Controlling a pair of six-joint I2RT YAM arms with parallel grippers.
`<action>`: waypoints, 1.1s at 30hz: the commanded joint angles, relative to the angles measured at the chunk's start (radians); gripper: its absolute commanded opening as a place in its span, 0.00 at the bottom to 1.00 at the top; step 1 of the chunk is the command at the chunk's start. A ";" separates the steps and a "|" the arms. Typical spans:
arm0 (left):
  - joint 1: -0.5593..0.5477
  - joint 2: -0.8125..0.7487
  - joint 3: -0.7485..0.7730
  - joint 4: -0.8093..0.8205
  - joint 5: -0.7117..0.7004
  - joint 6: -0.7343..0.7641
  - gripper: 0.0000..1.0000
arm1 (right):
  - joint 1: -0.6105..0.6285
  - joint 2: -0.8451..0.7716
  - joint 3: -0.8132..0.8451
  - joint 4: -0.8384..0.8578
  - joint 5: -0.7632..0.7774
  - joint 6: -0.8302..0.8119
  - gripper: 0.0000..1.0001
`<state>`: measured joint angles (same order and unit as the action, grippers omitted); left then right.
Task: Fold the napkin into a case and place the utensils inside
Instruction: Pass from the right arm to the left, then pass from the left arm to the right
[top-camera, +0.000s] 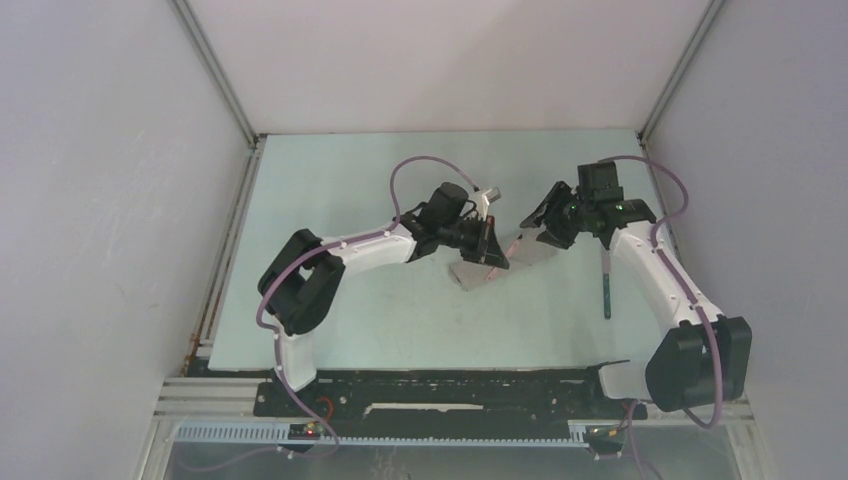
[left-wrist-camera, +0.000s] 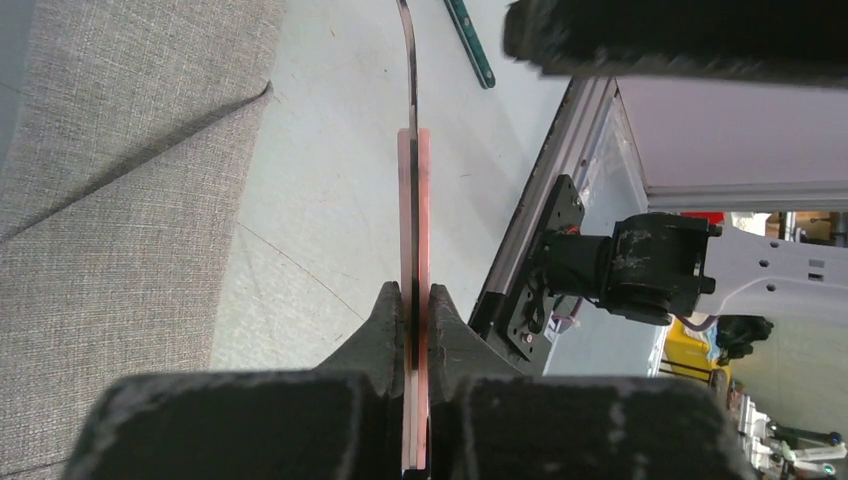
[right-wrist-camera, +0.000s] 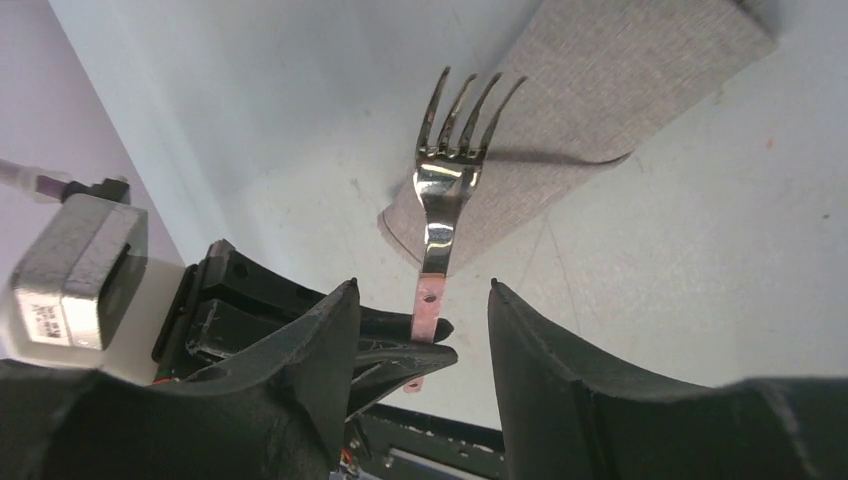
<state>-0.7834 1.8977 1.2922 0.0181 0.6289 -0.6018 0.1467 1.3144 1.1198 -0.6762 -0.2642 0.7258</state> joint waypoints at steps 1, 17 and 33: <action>0.001 -0.059 0.013 0.043 0.076 0.025 0.00 | 0.009 0.029 -0.003 0.032 -0.017 0.004 0.58; 0.033 -0.071 -0.085 0.368 0.340 -0.272 0.00 | -0.254 -0.075 -0.354 0.590 -0.583 -0.051 0.51; 0.068 -0.054 -0.144 0.544 0.413 -0.452 0.00 | -0.326 -0.020 -0.452 0.972 -0.818 0.042 0.40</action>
<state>-0.7185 1.8854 1.1549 0.4248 0.9855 -0.9722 -0.1642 1.2716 0.6785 0.1265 -0.9981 0.7120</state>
